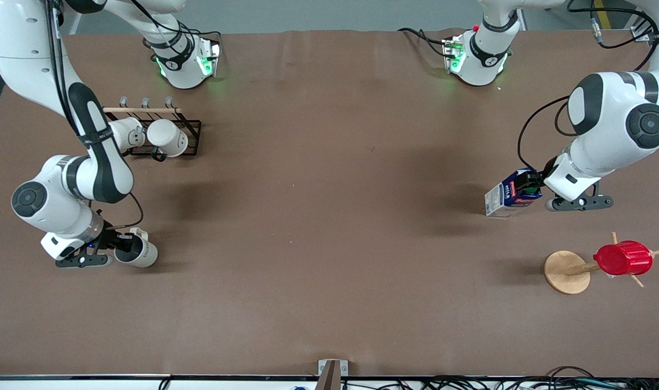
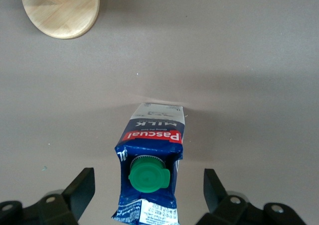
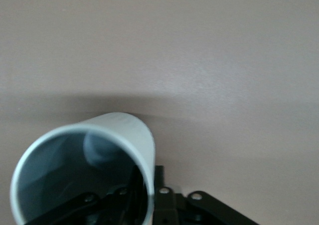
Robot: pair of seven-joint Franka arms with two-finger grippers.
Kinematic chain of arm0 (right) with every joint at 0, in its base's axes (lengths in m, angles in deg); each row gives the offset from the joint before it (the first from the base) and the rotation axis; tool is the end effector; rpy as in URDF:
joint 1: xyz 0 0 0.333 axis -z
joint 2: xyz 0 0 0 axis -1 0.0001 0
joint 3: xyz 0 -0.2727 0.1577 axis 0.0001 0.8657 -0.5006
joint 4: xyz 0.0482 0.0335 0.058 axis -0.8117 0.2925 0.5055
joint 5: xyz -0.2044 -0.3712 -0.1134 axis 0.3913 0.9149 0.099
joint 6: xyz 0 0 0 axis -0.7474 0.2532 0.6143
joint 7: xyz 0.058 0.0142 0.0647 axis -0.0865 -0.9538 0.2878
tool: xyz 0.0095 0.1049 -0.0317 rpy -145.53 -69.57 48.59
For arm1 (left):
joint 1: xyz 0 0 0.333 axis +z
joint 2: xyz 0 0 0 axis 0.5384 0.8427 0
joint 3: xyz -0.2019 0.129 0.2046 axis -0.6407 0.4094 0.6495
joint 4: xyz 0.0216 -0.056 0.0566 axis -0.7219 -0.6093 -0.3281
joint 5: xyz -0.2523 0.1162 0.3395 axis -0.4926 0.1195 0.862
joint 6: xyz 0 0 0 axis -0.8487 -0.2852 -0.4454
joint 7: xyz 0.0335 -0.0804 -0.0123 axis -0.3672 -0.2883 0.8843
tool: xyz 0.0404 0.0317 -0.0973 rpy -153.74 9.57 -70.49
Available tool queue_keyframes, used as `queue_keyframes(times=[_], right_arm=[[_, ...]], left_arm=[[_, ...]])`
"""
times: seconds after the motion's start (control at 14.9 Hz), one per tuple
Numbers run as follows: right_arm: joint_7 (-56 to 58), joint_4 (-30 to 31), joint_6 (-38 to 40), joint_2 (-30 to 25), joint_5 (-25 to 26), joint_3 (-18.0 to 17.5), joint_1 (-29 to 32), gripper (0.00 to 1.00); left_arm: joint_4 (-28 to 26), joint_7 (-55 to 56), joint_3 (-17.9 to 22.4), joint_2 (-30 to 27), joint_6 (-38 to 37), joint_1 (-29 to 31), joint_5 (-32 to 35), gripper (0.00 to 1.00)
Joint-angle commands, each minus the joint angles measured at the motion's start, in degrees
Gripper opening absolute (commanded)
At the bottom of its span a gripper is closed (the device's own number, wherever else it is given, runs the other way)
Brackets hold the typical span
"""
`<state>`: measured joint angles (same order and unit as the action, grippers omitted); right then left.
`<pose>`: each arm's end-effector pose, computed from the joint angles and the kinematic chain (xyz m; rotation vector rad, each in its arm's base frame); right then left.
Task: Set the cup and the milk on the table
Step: 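Carry the grey mug with the right gripper toward the table middle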
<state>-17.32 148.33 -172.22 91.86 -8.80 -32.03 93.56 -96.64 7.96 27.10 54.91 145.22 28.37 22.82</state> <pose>0.6783 -0.0849 0.1905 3.1020 0.0844 0.1429 0.5934 -0.0262 0.3473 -3.1085 -0.0267 0.1035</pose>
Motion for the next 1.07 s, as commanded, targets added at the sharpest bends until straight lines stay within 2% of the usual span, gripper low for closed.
queue_keyframes(times=[0.0, 0.13, 0.27, 0.4, 0.54, 0.74, 0.8, 0.94, 1.01], right_arm=[[-2.1, -0.7, 0.3, -0.3, -2.0, -0.6, 0.8, 0.0], [-7.2, -2.2, 4.7, -1.1, -2.1, -0.9, -0.3, 0.0], [-15.4, -7.8, 16.0, -2.5, -2.1, -1.8, -2.8, 0.0], [-26.4, -13.6, 24.8, -2.5, -2.0, -4.7, -4.7, 0.0], [-36.3, -16.2, 26.7, -2.5, -1.7, -7.8, -6.4, 0.0], [-49.0, -16.8, 26.0, -2.3, -0.4, -12.3, -11.1, 0.0], [-53.0, -17.1, 25.9, -2.2, 1.0, -12.5, -14.3, 0.0], [-61.0, -19.3, 25.8, -0.7, 2.8, -12.6, -19.3, 0.0], [-64.8, -20.8, 25.7, 0.5, 3.3, -12.5, -22.3, 0.0]], left_arm=[[-1.3, -0.8, -0.2, 0.0, 2.0, 0.2, 0.7, 0.96], [-2.0, -0.8, -0.2, 0.1, 2.9, 0.2, 0.7, 0.96], [-2.8, -0.8, -0.2, 0.1, 3.8, 0.2, 0.7, 0.95], [-3.9, -0.8, -0.2, 0.1, 5.0, 0.2, 0.7, 0.95], [-4.6, -0.8, -0.2, 0.1, 5.8, 0.2, 0.7, 0.94], [-5.0, -1.1, -0.2, 0.1, 5.8, 0.3, 0.7, 0.92], [-5.0, -1.1, -0.1, 0.1, 5.8, 0.3, 0.7, 0.84], [-5.0, -1.1, -0.1, 0.2, 5.8, 0.3, 0.7, 0.52], [-5.0, -1.1, -0.2, 0.2, 5.8, 0.3, 0.7, 0.43]])
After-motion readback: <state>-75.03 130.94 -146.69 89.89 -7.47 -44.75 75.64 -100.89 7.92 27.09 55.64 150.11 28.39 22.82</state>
